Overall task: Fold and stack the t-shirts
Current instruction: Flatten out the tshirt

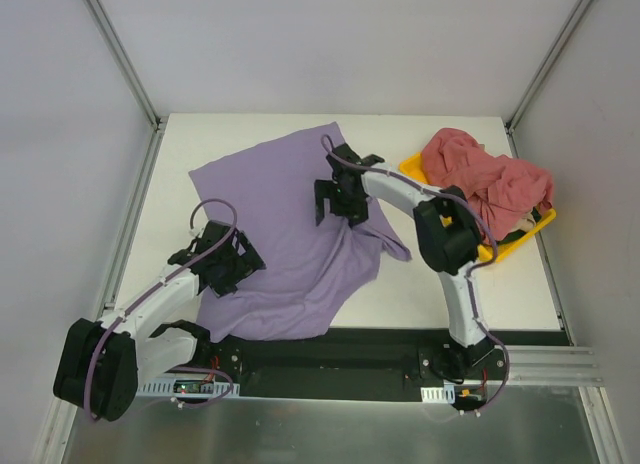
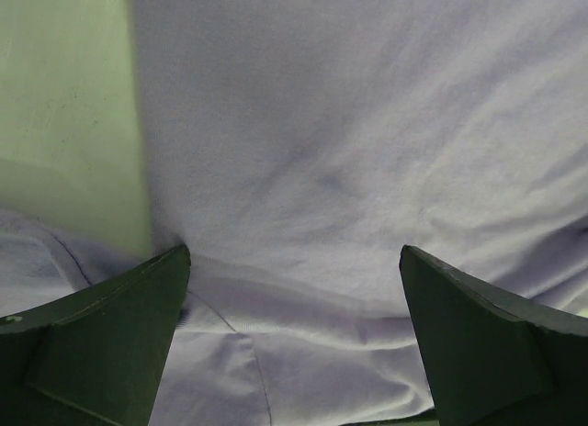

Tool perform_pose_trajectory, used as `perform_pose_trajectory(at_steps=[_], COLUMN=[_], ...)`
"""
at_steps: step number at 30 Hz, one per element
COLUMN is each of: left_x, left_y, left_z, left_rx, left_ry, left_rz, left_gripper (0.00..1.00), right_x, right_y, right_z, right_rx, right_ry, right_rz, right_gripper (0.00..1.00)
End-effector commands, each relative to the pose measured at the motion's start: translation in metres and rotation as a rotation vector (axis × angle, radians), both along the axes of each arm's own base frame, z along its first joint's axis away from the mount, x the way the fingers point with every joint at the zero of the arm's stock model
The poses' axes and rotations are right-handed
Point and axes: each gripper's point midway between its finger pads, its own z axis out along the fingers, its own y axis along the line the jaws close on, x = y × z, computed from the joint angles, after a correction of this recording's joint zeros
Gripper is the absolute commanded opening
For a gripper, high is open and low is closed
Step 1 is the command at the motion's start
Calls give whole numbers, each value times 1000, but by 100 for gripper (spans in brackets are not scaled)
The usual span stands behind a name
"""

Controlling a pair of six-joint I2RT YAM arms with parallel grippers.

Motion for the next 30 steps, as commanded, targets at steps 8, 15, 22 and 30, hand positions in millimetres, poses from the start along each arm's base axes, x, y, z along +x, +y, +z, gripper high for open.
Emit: perform_pose_trajectory(at_steps=[8, 15, 22, 30], left_x=[-31, 12, 88, 184], left_y=[-32, -18, 16, 35], left_z=[3, 59, 111, 91], left_rx=[6, 145, 272, 284], left_ry=[124, -97, -241, -112], left_rz=[-129, -129, -3, -59], left_gripper=[99, 99, 99, 99], right_x=[62, 34, -100, -177], right_y=[77, 26, 39, 85], right_z=[70, 134, 92, 52], right_rx=[95, 1, 193, 256], right_ry=[-137, -301, -148, -45], right_rz=[204, 242, 298, 393], right_gripper=[99, 97, 97, 97])
